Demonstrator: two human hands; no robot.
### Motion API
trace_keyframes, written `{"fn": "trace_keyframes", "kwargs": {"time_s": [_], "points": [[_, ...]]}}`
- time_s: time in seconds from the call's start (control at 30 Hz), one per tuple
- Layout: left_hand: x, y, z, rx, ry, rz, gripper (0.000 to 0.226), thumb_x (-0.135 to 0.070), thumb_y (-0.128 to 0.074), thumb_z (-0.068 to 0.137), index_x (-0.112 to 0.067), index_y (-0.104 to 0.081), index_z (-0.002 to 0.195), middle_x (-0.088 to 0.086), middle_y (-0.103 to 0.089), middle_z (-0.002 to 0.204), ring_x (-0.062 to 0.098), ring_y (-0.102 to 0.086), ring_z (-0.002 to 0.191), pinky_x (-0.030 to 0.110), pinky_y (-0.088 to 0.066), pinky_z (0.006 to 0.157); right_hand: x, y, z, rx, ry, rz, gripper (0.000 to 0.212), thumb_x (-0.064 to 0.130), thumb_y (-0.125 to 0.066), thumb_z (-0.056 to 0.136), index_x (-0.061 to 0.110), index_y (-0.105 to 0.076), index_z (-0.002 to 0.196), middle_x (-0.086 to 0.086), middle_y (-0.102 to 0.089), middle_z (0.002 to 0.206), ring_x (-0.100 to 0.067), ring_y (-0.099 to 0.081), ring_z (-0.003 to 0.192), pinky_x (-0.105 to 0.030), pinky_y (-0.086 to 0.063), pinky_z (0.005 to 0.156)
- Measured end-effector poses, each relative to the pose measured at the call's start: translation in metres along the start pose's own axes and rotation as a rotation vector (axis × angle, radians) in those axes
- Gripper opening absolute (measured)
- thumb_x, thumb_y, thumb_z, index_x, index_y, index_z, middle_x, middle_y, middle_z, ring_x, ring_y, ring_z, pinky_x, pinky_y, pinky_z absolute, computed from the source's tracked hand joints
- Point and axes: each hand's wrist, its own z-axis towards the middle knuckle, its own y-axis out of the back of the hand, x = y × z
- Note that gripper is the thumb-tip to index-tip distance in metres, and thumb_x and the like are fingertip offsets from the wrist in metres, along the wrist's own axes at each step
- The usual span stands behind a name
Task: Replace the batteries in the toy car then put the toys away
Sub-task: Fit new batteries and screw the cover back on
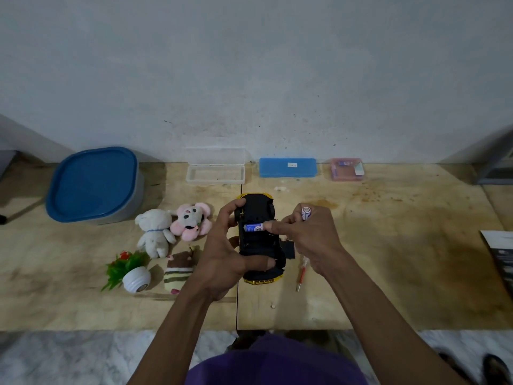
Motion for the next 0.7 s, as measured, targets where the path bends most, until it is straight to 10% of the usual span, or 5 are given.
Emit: {"fn": "trace_keyframes", "kwargs": {"time_s": [0.23,0.47,0.7], "points": [[0.007,0.006,0.002,-0.009,0.023,0.019,0.108,0.023,-0.086,0.055,-0.038,-0.048,0.137,0.004,-0.051,0.137,0.02,-0.07,0.099,0.041,-0.062,0.073,-0.003,-0.009,0.004,0.003,-0.035,-0.165,0.052,0.019,-0.094,0.063,0.019,-0.043,0.057,0.003,-0.052,0.054,-0.017,-0.046,0.053,-0.032,-0.043,0.054],[0.016,0.019,0.002,-0.042,0.059,0.023,0.113,0.018,-0.091,0.048,-0.036,-0.049,0.138,0.008,-0.051,0.136,0.032,-0.067,0.108,0.05,-0.063,0.075,0.012,0.006,-0.006,0.239,-0.203,0.063,0.021,0.026,-0.052,0.105,0.012,-0.064,0.114,-0.006,-0.062,0.085,-0.014,-0.051,0.064,-0.022,-0.029,0.04],[0.013,0.017,0.0,-0.025,0.09,0.008,0.114,0.009,-0.091,0.044,-0.04,-0.05,0.137,0.008,-0.051,0.136,0.038,-0.065,0.111,0.059,-0.061,0.08,0.012,0.009,-0.011,0.2,-0.11,0.01,0.021,0.03,-0.058,0.101,0.02,-0.074,0.109,-0.006,-0.057,0.091,-0.02,-0.047,0.08,-0.021,-0.029,0.043]]}}
